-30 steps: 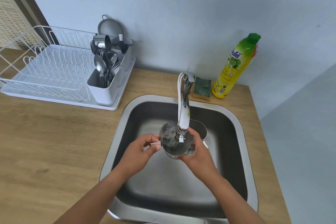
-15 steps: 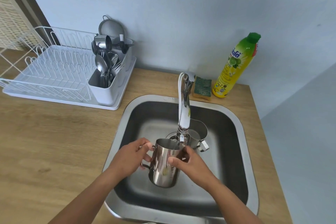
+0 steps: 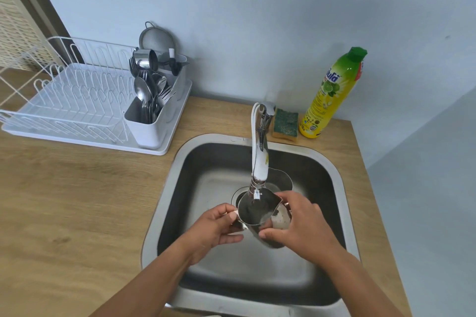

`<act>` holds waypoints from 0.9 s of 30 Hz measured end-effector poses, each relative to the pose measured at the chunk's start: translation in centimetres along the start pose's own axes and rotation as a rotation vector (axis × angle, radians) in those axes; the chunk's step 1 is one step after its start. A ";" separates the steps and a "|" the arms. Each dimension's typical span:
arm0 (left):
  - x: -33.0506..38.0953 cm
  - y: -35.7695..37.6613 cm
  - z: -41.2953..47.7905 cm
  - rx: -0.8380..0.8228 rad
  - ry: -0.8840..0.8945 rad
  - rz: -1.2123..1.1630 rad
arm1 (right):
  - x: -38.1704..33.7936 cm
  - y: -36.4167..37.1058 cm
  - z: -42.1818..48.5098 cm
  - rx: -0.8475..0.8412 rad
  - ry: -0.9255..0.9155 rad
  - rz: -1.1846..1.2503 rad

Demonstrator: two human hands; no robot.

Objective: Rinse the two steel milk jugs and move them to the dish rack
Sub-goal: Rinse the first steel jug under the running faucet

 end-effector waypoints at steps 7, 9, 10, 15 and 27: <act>3.2 -1.4 -0.9 0.100 0.161 0.159 | 0.2 1.6 1.1 -0.010 -0.019 0.235; 4.4 -2.0 -1.5 0.155 0.215 0.273 | 0.0 2.6 1.6 -0.050 -0.003 0.342; 5.0 -2.3 -1.9 0.175 0.247 0.328 | -0.1 3.2 2.0 -0.059 -0.002 0.383; 7.6 -4.1 -3.8 0.317 0.322 0.658 | -0.1 6.8 3.4 -0.142 0.053 0.633; 2.6 -3.7 -2.2 0.185 0.054 0.546 | 1.7 7.7 2.4 -0.304 0.128 0.593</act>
Point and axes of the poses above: each hand's wrist, its own z-axis towards the middle knuckle, its own y-axis out of the palm, x = y × z, the point moved 10 cm from there along z, towards the middle knuckle, and after that the axes turned 2 degrees about -z, right-handed, at the moved point
